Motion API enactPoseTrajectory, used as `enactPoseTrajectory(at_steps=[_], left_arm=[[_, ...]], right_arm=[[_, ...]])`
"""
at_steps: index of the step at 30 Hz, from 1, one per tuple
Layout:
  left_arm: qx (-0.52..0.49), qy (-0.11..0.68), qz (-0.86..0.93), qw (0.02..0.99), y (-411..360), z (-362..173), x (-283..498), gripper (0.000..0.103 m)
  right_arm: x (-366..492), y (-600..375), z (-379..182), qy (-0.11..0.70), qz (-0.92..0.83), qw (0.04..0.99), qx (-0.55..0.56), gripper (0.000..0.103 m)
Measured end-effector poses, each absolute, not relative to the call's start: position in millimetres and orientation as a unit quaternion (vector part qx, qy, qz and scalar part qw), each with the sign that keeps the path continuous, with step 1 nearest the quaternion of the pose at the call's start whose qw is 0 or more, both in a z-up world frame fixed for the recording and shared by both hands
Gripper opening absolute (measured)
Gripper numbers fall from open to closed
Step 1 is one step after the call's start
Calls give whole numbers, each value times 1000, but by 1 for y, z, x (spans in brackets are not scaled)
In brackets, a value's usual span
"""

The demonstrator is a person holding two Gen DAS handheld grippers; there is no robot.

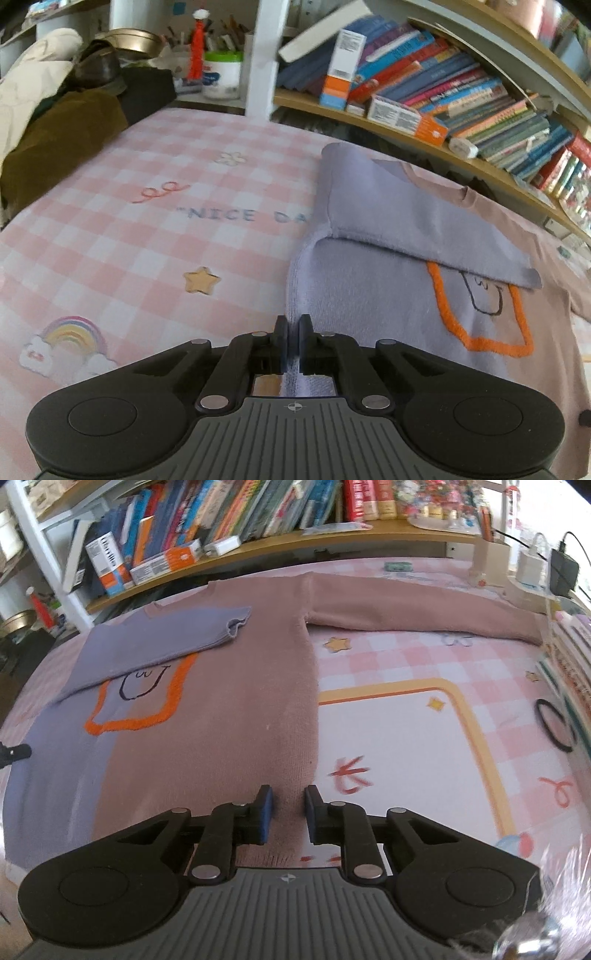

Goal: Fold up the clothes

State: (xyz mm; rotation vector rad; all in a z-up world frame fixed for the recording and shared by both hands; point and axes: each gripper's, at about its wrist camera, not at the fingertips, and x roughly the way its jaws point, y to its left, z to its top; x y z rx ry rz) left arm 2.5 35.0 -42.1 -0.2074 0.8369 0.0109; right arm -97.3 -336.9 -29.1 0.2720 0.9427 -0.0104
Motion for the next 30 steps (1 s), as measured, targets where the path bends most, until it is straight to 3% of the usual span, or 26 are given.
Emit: enactPoseTrajectory(at_steps=[24, 27, 29, 30], left_arm=[[-76, 415, -37, 906, 115, -53, 10, 5], [-72, 418, -42, 904, 117, -54, 10, 9], [-71, 418, -37, 905, 117, -50, 7, 10], [-70, 418, -35, 905, 117, -49, 5, 15]], right_arm=[[-112, -248, -21, 456, -43, 879, 130, 14], [-118, -246, -22, 455, -57, 878, 136, 14], [-123, -245, -21, 451, -67, 879, 139, 17], [-125, -244, -19, 448, -74, 881, 136, 27]])
